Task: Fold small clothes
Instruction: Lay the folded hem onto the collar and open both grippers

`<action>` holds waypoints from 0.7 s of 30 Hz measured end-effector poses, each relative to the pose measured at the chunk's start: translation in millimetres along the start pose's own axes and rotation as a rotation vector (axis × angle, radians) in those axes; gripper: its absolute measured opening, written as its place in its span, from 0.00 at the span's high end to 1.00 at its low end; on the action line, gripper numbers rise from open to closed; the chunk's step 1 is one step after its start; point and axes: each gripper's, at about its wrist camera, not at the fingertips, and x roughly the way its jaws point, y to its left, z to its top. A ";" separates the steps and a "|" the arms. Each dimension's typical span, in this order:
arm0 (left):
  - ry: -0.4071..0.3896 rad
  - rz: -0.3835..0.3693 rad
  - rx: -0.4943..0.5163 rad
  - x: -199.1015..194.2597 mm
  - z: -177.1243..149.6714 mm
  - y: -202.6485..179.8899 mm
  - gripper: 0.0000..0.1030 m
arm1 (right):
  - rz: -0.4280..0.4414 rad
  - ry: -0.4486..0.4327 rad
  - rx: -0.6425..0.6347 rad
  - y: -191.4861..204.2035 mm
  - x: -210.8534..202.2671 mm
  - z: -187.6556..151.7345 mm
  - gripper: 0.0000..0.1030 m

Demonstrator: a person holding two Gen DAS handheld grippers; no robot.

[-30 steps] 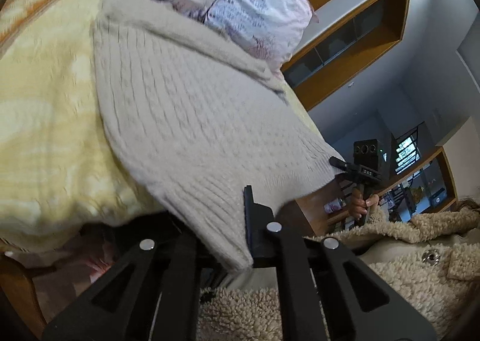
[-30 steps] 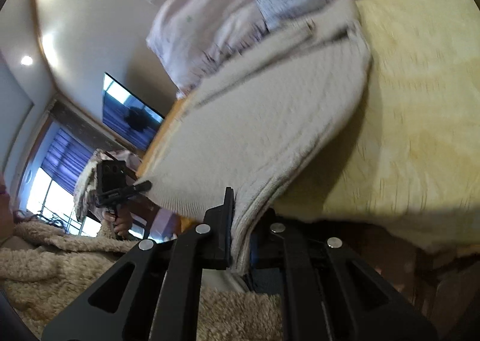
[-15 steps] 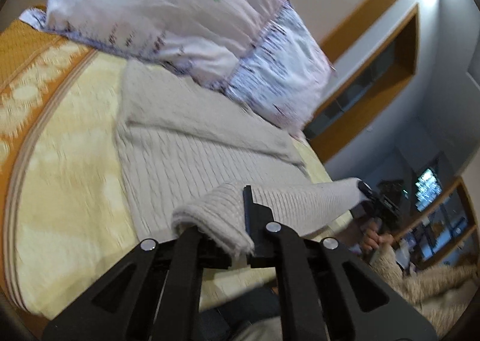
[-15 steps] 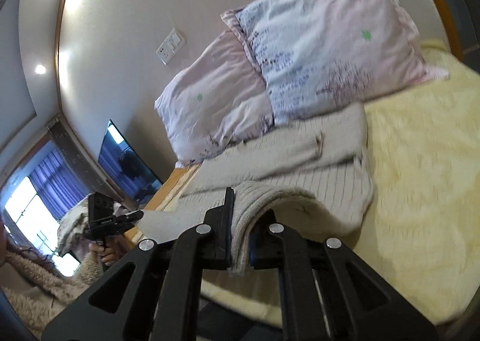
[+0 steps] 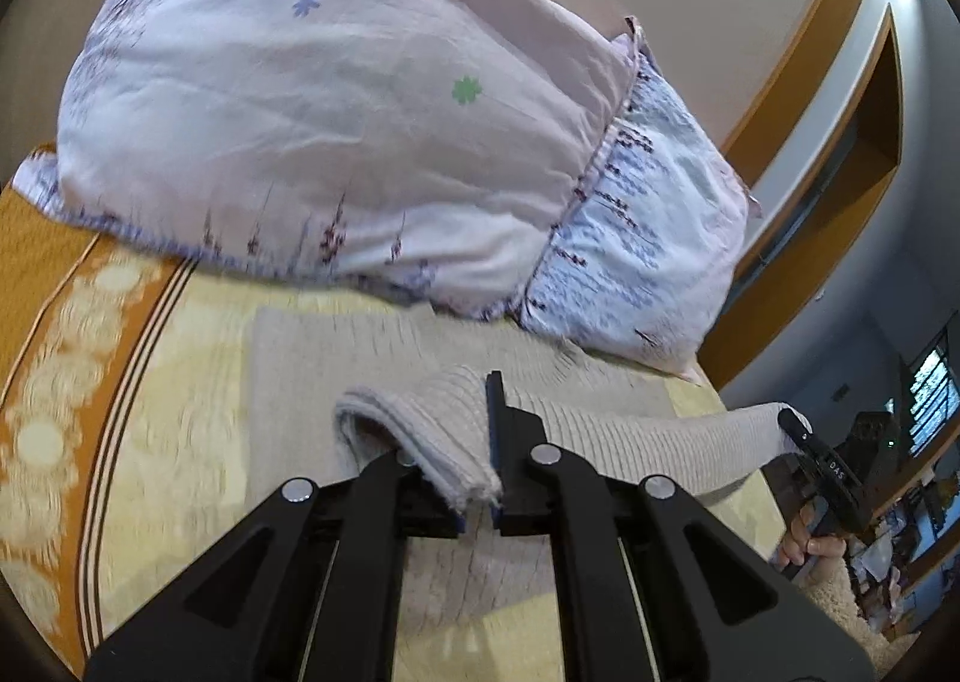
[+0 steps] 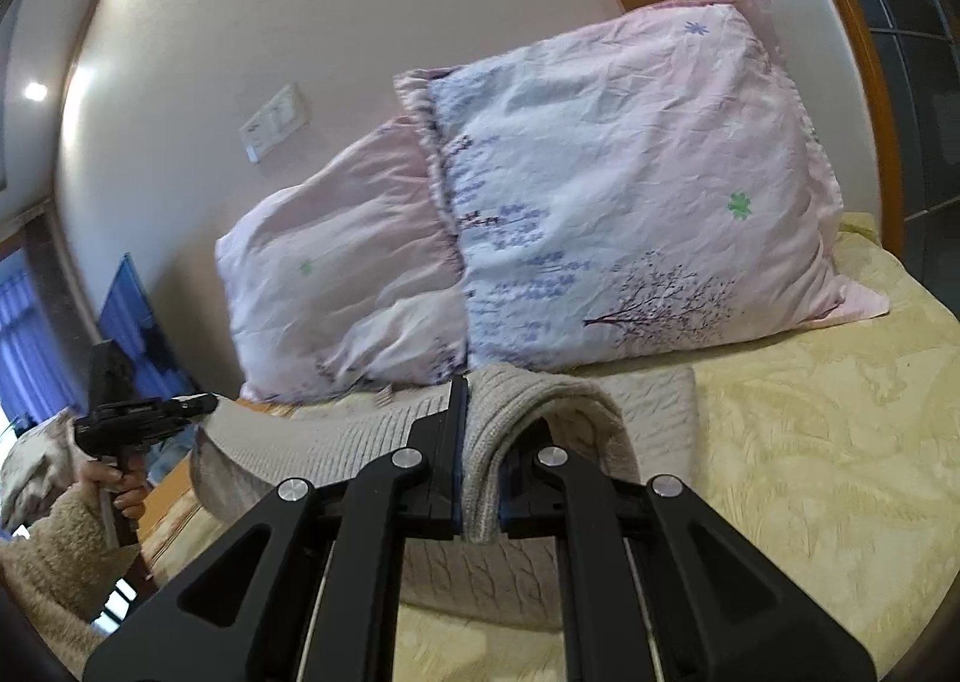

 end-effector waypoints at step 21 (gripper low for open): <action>0.170 0.055 -0.236 137.1 20.3 68.5 0.91 | -0.270 0.322 0.284 -78.7 151.9 0.8 0.69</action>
